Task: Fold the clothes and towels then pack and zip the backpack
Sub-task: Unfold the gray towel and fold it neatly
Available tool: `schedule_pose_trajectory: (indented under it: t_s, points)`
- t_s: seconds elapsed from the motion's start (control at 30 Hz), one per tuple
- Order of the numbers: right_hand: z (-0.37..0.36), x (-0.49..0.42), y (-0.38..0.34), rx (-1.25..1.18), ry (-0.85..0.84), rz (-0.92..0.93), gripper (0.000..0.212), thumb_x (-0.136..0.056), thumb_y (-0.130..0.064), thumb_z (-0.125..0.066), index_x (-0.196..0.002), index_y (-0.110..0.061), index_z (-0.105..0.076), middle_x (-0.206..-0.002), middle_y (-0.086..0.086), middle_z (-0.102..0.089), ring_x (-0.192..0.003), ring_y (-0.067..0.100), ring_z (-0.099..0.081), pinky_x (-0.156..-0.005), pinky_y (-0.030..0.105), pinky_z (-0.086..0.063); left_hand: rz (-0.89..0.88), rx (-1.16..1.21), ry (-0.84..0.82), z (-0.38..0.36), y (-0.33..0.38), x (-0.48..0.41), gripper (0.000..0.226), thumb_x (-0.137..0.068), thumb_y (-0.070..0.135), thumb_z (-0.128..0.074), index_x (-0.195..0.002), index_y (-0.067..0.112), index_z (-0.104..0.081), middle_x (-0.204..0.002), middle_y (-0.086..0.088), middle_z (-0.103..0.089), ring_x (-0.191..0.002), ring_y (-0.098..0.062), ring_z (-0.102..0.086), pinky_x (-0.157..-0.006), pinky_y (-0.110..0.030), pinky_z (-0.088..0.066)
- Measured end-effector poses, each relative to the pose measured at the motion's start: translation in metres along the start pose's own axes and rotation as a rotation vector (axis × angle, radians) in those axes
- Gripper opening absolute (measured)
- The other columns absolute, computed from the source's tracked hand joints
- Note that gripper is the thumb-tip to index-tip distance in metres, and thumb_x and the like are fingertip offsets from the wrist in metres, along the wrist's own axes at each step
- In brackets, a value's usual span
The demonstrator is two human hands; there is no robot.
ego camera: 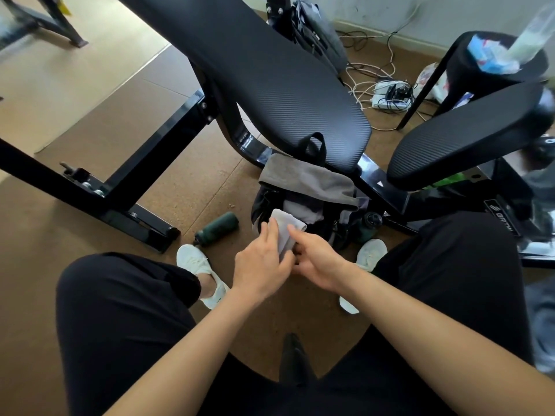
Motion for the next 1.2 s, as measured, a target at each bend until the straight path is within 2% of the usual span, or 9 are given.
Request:
schedule_pose_trajectory:
  t_s: [0.1, 0.23, 0.37, 0.47, 0.67, 0.77, 0.9, 1.07, 1.2]
  points:
    - [0.003, 0.003, -0.001, 0.069, 0.047, 0.017, 0.041, -0.101, -0.036, -0.059, -0.131, -0.008, -0.064, -0.126, 0.018, -0.07, -0.118, 0.032, -0.066, -0.099, 0.048, -0.052, -0.039, 0.073, -0.051, 0.004, 0.003, -0.001, 0.056, -0.093, 0.052, -0.039, -0.144, 0.035, -0.055, -0.153, 0.003, -0.054, -0.124, -0.029, -0.061, -0.087, -0.042, -0.051]
    - [0.013, 0.0, -0.002, 0.117, 0.16, 0.012, 0.035, -0.103, -0.035, -0.056, -0.127, -0.011, -0.064, -0.121, 0.013, -0.072, -0.112, 0.032, -0.068, -0.091, 0.047, -0.056, 0.015, 0.576, -0.078, 0.006, -0.012, -0.007, 0.039, -0.09, 0.043, -0.045, -0.1, 0.032, -0.081, -0.126, 0.015, -0.072, -0.113, -0.015, -0.067, -0.091, -0.041, -0.054]
    - [0.015, -0.003, -0.003, 0.111, 0.182, 0.009, 0.036, -0.106, -0.038, -0.049, -0.129, -0.014, -0.062, -0.124, 0.01, -0.071, -0.115, 0.029, -0.066, -0.102, 0.053, -0.051, 0.058, 0.864, -0.017, 0.01, -0.028, -0.016, 0.027, -0.09, 0.02, -0.059, -0.107, 0.025, -0.079, -0.111, 0.013, -0.075, -0.104, -0.004, -0.067, -0.091, -0.043, -0.057]
    - [0.012, -0.002, -0.006, 0.093, 0.156, 0.039, 0.039, -0.108, -0.038, -0.043, -0.131, -0.011, -0.059, -0.125, 0.012, -0.071, -0.117, 0.028, -0.067, -0.101, 0.044, -0.053, 0.127, 0.879, 0.009, 0.015, -0.033, -0.018, 0.038, -0.092, 0.016, -0.073, -0.125, 0.032, -0.062, -0.125, 0.01, -0.066, -0.116, -0.011, -0.062, -0.099, -0.036, -0.053]
    - [0.012, -0.003, -0.004, 0.152, 0.15, 0.057, 0.038, -0.109, -0.042, -0.034, -0.129, -0.019, -0.056, -0.117, 0.01, -0.072, -0.103, 0.022, -0.072, -0.086, 0.036, -0.061, 0.013, 0.918, -0.446, -0.004, -0.006, -0.003, 0.099, -0.093, 0.032, -0.075, -0.159, 0.043, -0.002, -0.147, 0.012, -0.028, -0.122, -0.006, -0.051, -0.088, -0.01, -0.049]
    - [0.016, -0.006, -0.002, 0.21, 0.173, 0.009, 0.035, -0.111, -0.038, -0.032, -0.122, -0.02, -0.059, -0.11, 0.002, -0.072, -0.093, 0.008, -0.071, -0.073, 0.021, -0.058, -0.045, 0.857, -0.407, -0.009, 0.0, -0.004, 0.092, -0.093, 0.029, -0.076, -0.157, 0.047, -0.013, -0.147, 0.014, -0.034, -0.129, -0.011, -0.049, -0.094, -0.007, -0.044]
    - [0.025, -0.013, 0.004, 0.284, 0.175, -0.098, 0.038, -0.11, -0.036, -0.038, -0.12, -0.012, -0.066, -0.114, 0.008, -0.074, -0.103, 0.019, -0.071, -0.08, 0.029, -0.059, -0.007, 0.827, -0.372, -0.015, -0.008, -0.01, 0.062, -0.087, 0.03, -0.081, -0.138, 0.05, -0.051, -0.132, 0.011, -0.058, -0.122, -0.015, -0.059, -0.104, -0.039, -0.051]
    - [0.054, -0.037, -0.009, 1.095, 0.229, 0.07, 0.03, -0.1, -0.04, -0.059, -0.12, -0.019, -0.061, -0.097, -0.001, -0.06, -0.094, 0.018, -0.057, -0.077, 0.03, -0.044, 0.13, 0.694, -0.344, -0.025, -0.028, -0.021, 0.046, -0.086, 0.031, -0.079, -0.123, 0.047, -0.057, -0.125, 0.006, -0.057, -0.117, -0.02, -0.056, -0.097, -0.042, -0.05]
    - [0.088, -0.057, -0.053, 1.624, 0.26, 0.204, 0.053, -0.094, -0.046, -0.062, -0.143, -0.033, -0.049, -0.129, 0.009, -0.043, -0.121, 0.034, -0.04, -0.102, 0.045, -0.039, 0.246, 0.757, -0.335, -0.038, -0.048, -0.038, 0.05, -0.084, 0.034, -0.081, -0.128, 0.044, -0.059, -0.135, 0.003, -0.057, -0.122, -0.022, -0.054, -0.097, -0.04, -0.049]
Point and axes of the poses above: each hand's wrist, its own x-axis away from the middle knuckle, its own z-axis out of the back of the hand, y = z × x, the point moved 4 cm from there along -x, towards the middle knuckle
